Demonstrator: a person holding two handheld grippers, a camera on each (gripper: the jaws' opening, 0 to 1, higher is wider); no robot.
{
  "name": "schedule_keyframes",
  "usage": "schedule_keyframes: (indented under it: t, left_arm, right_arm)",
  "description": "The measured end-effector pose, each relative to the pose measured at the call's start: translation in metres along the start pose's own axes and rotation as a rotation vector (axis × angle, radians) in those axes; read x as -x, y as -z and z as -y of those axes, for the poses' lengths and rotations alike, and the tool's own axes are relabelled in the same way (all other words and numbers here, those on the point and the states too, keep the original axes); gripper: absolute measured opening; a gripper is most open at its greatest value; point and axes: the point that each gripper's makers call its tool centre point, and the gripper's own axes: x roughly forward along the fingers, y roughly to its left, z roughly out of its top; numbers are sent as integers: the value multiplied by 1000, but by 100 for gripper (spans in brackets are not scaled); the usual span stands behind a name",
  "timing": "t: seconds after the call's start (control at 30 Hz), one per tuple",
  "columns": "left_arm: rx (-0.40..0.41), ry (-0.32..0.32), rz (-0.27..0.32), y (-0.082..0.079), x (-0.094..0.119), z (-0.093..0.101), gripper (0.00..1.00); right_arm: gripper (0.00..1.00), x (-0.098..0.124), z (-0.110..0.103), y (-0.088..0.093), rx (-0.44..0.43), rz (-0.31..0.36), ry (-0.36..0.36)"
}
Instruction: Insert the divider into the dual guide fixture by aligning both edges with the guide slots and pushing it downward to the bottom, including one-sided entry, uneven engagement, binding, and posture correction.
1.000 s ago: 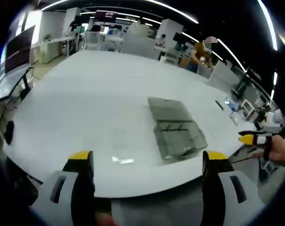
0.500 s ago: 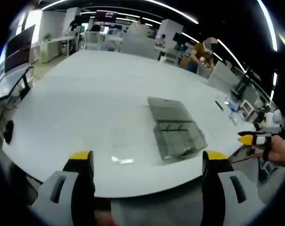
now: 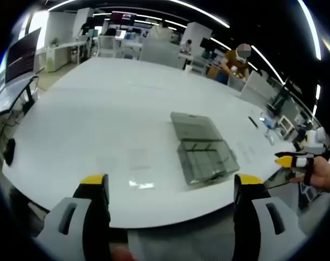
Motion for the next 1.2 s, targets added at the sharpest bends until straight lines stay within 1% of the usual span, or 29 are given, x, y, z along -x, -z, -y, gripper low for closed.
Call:
schedule_keyframes:
  t: [1.2]
  left_arm:
    - [-5,9,-9,-2,-3,2,92]
  right_arm:
    - [88,-1,3,1,-16,-15,-1]
